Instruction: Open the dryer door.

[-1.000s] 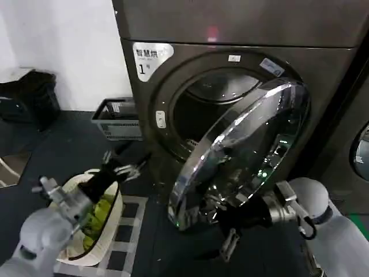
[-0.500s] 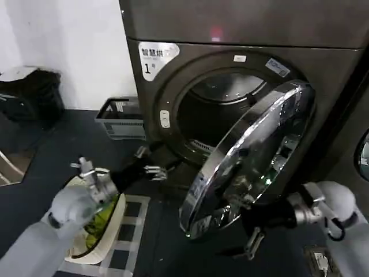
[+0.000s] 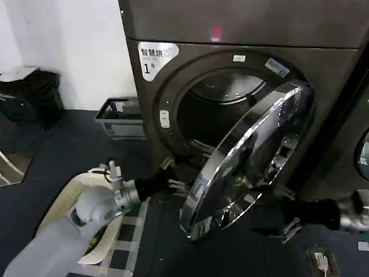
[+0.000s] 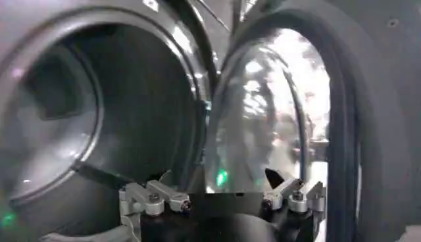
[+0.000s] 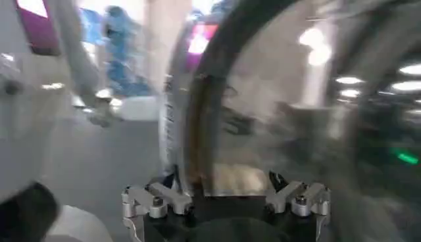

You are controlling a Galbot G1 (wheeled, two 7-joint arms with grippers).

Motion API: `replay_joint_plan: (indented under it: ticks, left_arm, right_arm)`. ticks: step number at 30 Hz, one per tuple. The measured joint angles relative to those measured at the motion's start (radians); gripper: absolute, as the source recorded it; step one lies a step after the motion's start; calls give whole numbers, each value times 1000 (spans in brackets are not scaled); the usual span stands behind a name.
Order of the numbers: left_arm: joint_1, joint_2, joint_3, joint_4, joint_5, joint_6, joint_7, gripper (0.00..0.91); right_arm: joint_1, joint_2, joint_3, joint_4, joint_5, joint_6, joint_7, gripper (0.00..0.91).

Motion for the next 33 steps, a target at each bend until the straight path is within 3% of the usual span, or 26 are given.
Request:
replay_joint_plan:
  ticks: [9,15,20,27,33]
  left_arm:
    - [-58,-26,97,-24,4,11,-3,907]
    - [-72,-50,152,-30,14,11,-12,907]
    - [-90,-66,194,-29,12,20,-13,907]
    - [-140,-112,281,-9,45,5,-32,907]
    - [-187,-164,362,26,140,-74,-55,907]
  right_arm:
    - [-74,58,301,-33,131,25,202,907]
    - [-129,117,420,21,138,83,425,907]
    - [-174,151,466,46,80,101,685,907]
    - [-224,164,560,65,93,9,1010,907]
    - [-261,156,674,51,119,-34,1192,907]
